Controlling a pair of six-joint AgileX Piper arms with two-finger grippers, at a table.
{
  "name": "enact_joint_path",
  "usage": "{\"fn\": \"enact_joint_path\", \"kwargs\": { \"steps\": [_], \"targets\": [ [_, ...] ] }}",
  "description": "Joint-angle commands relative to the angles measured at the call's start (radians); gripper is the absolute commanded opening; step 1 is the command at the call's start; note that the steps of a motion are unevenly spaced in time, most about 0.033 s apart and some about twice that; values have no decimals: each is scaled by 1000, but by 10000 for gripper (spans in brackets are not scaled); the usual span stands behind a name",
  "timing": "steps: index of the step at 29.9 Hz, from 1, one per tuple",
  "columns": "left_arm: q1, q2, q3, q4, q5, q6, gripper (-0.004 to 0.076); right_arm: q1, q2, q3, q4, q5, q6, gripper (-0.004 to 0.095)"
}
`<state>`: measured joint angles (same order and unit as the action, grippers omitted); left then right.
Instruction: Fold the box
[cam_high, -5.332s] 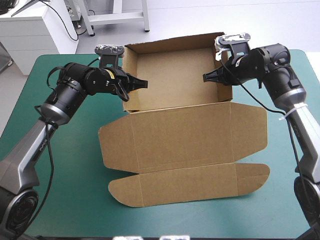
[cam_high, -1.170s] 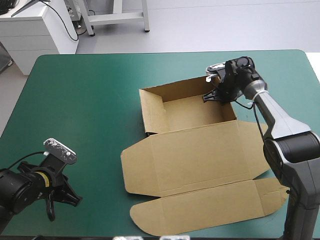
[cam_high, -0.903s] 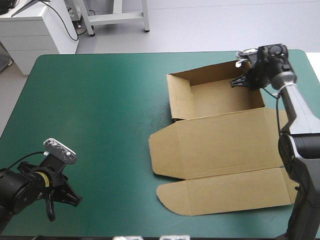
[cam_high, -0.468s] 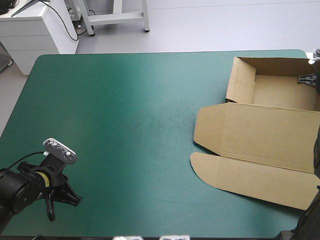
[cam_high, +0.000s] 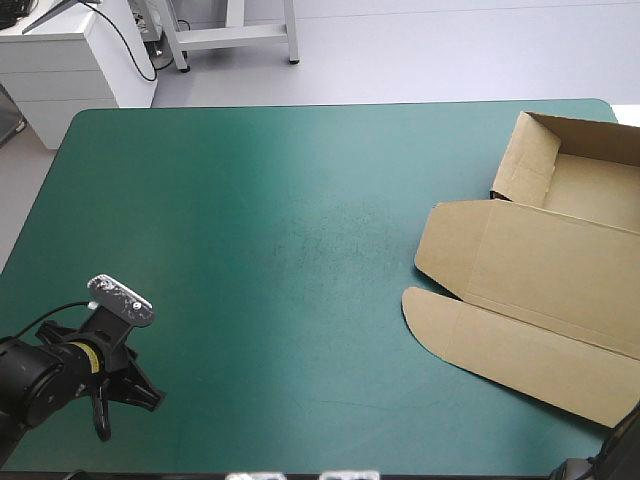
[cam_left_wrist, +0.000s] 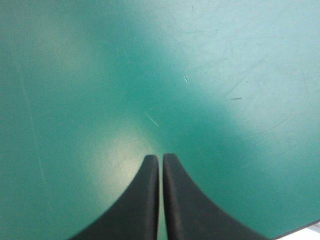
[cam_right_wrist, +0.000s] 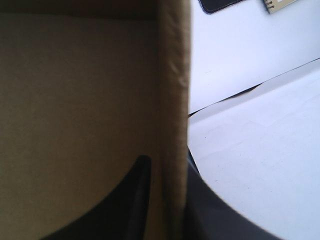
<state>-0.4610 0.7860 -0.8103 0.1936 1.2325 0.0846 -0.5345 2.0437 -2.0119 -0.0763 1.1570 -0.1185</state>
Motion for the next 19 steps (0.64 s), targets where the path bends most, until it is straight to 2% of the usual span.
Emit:
{"fn": "enact_joint_path", "kwargs": {
  "steps": [1,2,5,7,11,19],
  "targets": [
    [-5,-4,-25,10,-30,-5,1,-7,-58,-27,4,-24,-9,429],
    [-5,-4,-25,10,-30,-5,1,-7,-58,-27,4,-23,-3,547],
    [-5,-4,-25,10,-30,-5,1,-7,-58,-27,2,-23,-2,814],
    [-5,-4,-25,10,-30,-5,1,-7,-60,-27,4,-22,-2,893],
    [-5,-4,-25,8,-30,-5,1,-7,-69,-31,40,1,-20,870],
    [-5,-4,-25,-31,-5,-5,1,-7,-151,-40,49,21,-24,703]
  ]
}}
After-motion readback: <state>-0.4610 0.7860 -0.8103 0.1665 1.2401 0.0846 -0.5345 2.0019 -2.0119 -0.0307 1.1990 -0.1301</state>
